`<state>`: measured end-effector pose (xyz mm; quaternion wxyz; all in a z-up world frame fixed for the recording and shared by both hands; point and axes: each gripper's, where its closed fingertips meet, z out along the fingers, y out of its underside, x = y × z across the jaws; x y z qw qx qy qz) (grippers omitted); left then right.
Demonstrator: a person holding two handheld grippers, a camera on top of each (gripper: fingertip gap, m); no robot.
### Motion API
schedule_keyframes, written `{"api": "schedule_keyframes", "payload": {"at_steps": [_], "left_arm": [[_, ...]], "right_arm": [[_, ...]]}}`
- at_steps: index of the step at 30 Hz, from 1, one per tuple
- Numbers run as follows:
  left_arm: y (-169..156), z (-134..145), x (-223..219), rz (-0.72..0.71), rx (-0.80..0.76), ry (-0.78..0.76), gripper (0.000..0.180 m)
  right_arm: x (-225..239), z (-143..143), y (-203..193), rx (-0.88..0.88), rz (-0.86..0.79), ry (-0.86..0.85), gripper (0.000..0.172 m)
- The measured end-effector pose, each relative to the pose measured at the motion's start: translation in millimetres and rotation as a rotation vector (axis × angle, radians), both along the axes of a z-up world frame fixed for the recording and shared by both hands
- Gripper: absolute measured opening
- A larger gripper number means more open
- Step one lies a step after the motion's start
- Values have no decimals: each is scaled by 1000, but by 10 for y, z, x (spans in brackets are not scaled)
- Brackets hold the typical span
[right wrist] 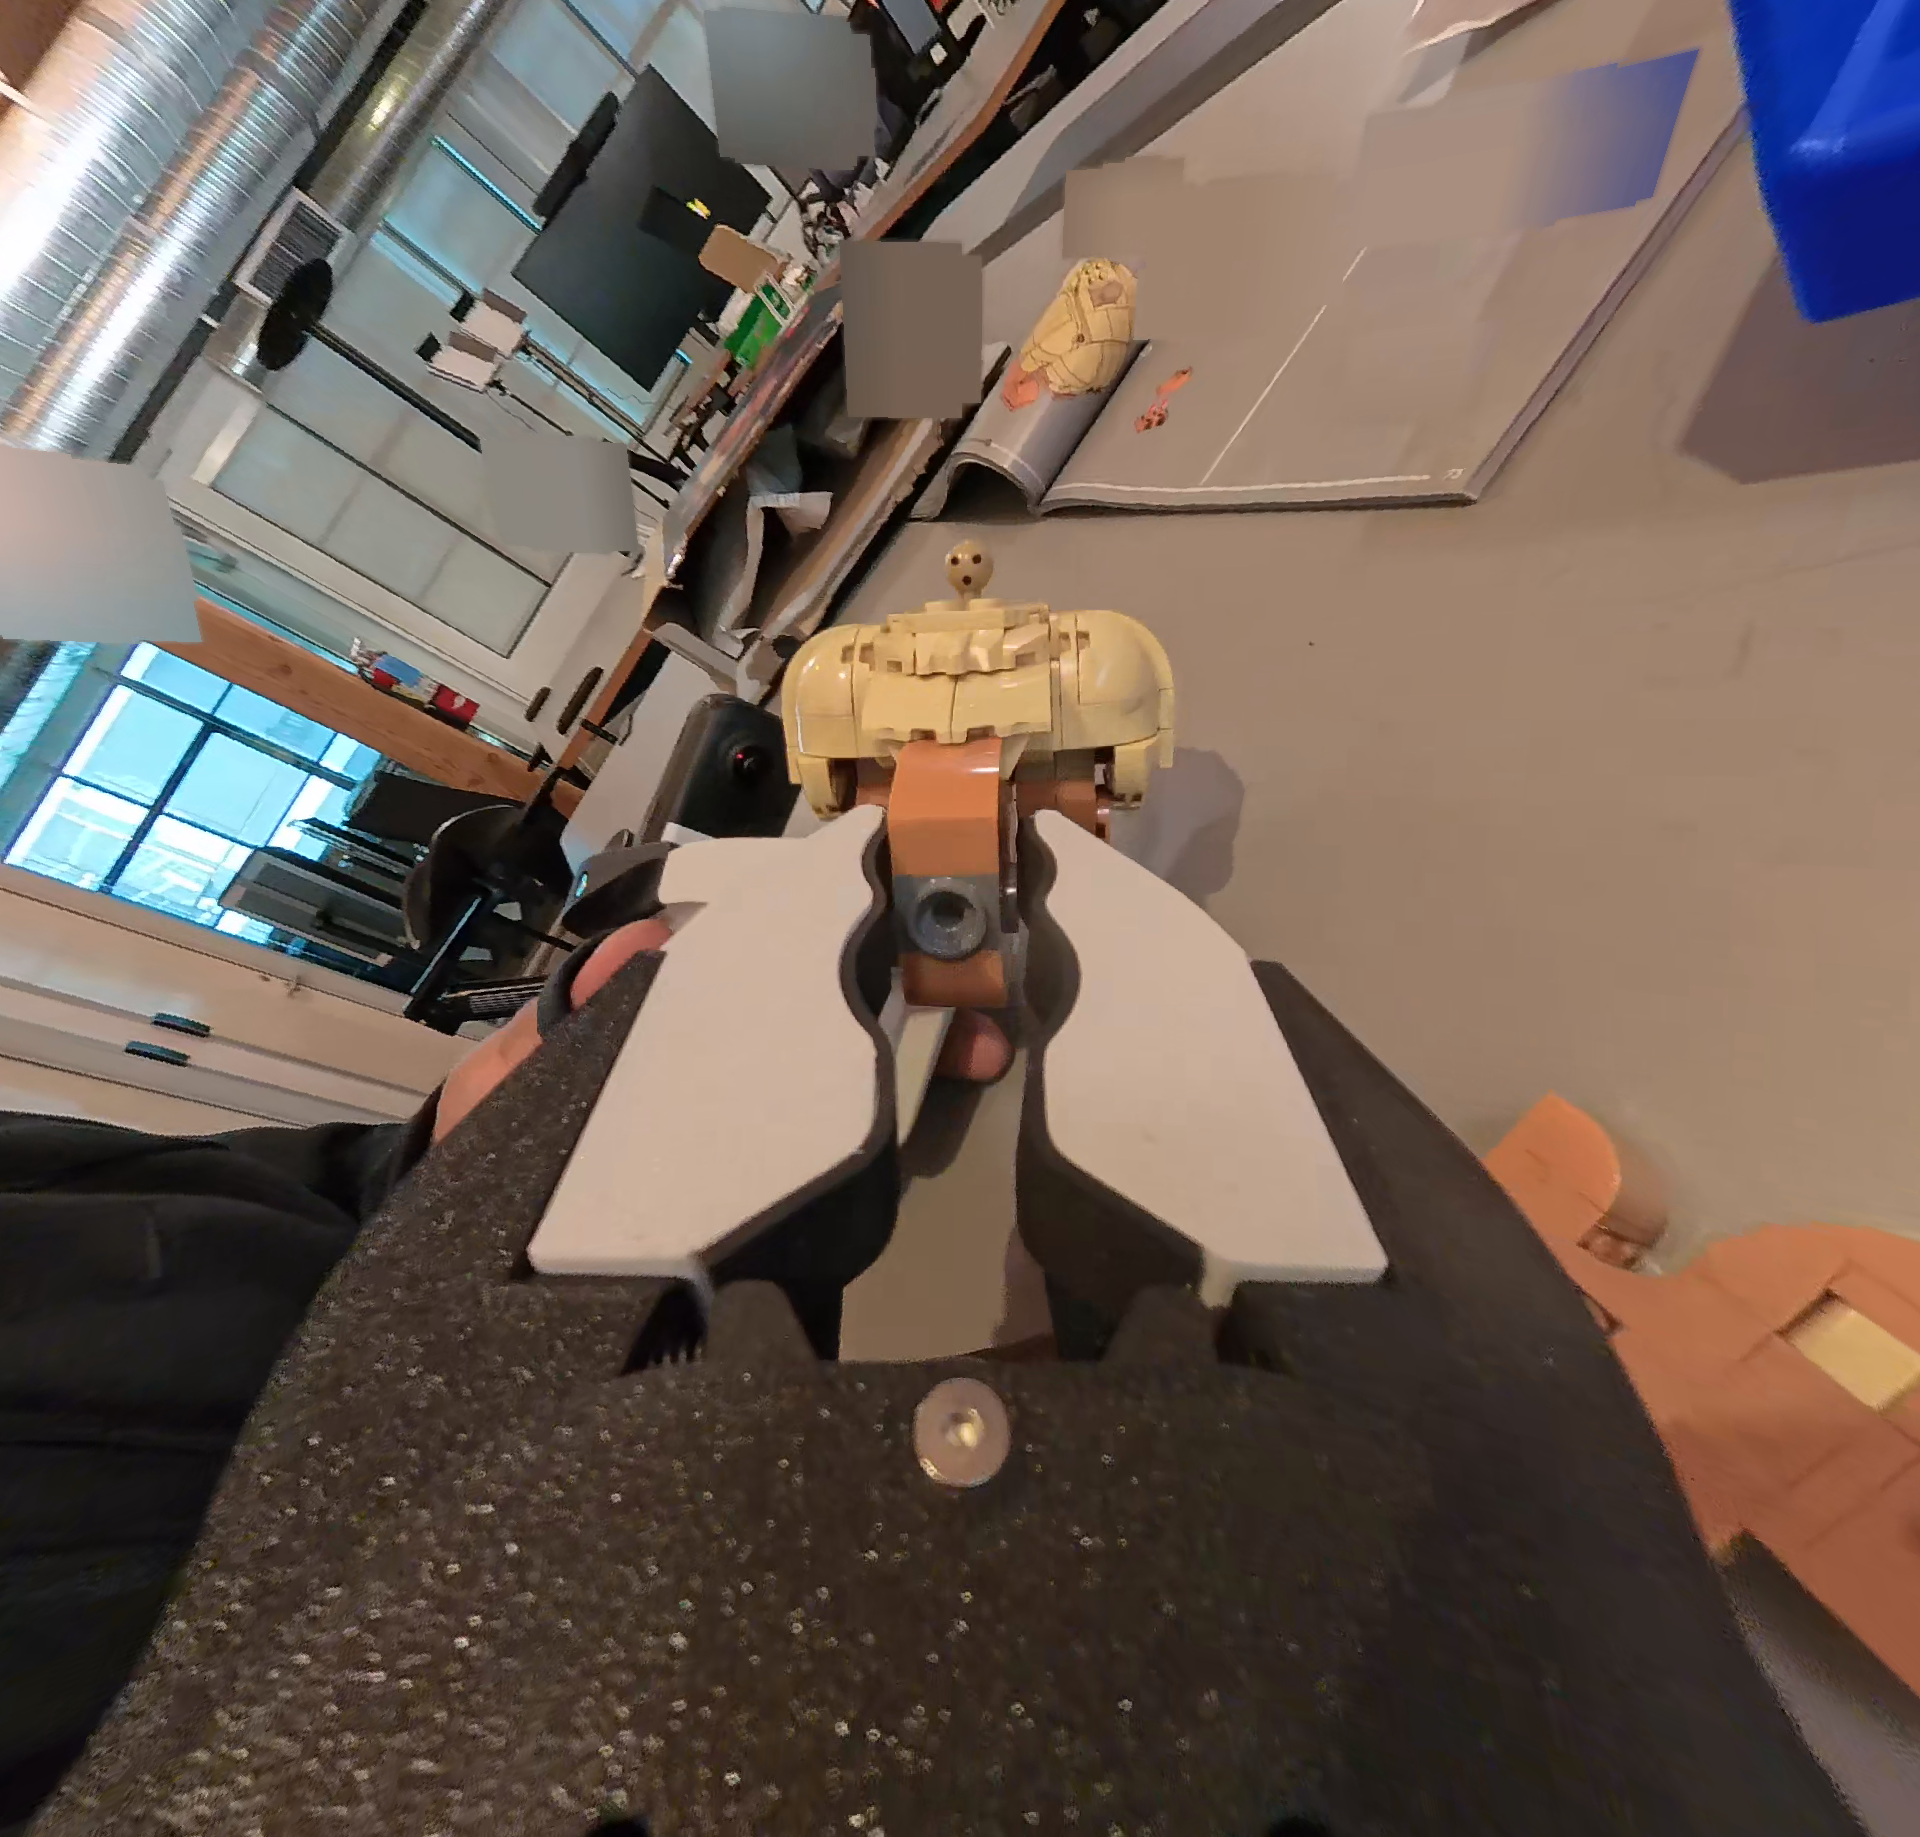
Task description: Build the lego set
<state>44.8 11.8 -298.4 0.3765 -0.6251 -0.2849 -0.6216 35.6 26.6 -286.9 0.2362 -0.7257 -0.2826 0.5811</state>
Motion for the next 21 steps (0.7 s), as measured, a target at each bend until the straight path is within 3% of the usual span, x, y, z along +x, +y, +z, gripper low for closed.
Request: {"api": "schedule_keyframes", "payload": {"at_steps": [4,10,21], "left_arm": [[-2,-1,-9,35,-4,-9,30],[13,148,-59,105,90,-141,34],[4,371,-179,217,266,-126,34]], "right_arm": [[-58,46,-63,-35,18,56,21],[-84,130,-94,-88,14,145,21],[-110,278,-160,-136,-1,287,21]]}}
